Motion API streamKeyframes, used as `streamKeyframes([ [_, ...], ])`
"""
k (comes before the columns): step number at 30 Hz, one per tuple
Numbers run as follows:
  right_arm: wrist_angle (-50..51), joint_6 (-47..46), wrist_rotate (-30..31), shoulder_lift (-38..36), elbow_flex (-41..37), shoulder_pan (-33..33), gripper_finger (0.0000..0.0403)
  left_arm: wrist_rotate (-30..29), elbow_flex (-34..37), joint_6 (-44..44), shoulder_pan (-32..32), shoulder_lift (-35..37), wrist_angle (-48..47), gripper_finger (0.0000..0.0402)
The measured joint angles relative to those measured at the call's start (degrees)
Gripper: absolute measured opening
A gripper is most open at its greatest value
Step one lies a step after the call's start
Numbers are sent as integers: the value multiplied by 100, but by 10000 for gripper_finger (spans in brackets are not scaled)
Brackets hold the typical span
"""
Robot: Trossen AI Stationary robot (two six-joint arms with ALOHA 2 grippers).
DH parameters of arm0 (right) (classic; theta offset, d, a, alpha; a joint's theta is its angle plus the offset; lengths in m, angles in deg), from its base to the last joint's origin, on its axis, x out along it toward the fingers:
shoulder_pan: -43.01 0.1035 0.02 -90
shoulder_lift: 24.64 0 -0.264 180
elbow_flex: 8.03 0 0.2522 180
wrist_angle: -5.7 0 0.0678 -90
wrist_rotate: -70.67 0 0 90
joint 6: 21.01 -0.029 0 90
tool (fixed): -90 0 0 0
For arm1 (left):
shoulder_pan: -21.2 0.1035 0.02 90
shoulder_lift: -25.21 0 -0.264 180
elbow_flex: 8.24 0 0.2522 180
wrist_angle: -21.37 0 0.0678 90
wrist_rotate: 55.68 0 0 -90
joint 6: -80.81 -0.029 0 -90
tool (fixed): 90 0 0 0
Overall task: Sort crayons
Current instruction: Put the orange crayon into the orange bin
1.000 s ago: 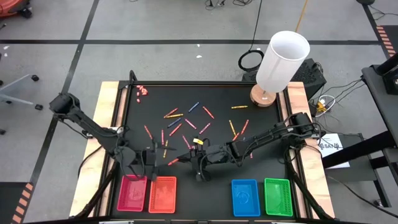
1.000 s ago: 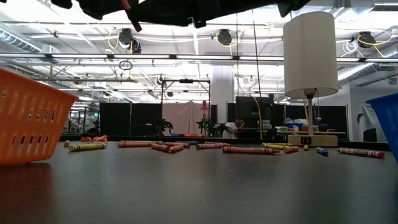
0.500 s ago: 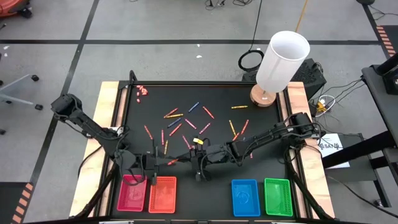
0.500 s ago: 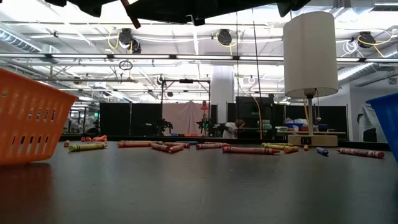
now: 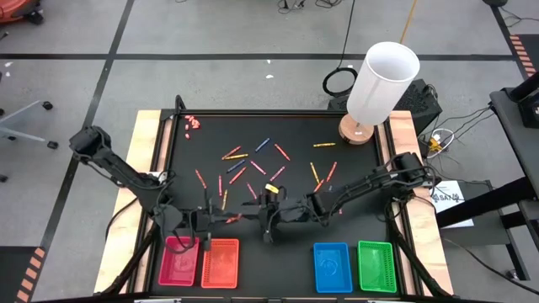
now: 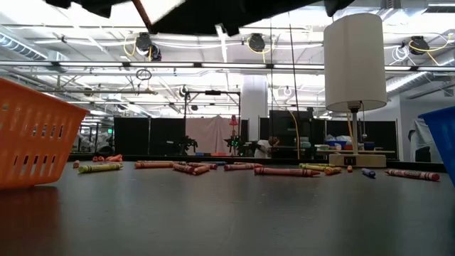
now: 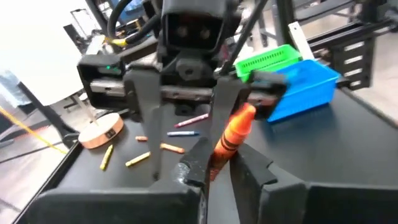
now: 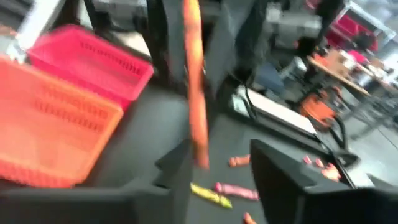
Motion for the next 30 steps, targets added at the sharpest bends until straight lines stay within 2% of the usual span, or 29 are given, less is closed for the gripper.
streamKeyframes([
  [4,522,-79,-3,-169,-2,86,222,10,0,263,-189,243,-390,49],
  [8,975,-418,-15,-254,0,177,244,52,0,601,-460,503,-946,49],
  [11,1227,-596,-29,-258,0,231,246,234,0,995,-600,642,-1215,49],
  [23,1776,-1136,-50,-267,0,290,221,1851,-2,3499,-682,674,-1980,50],
  [26,1776,-1239,-50,-267,0,290,217,2047,-2,4037,-682,579,-2163,50],
  [30,1779,-1247,-52,-267,0,290,217,2107,-2,4190,-682,298,-2134,50],
])
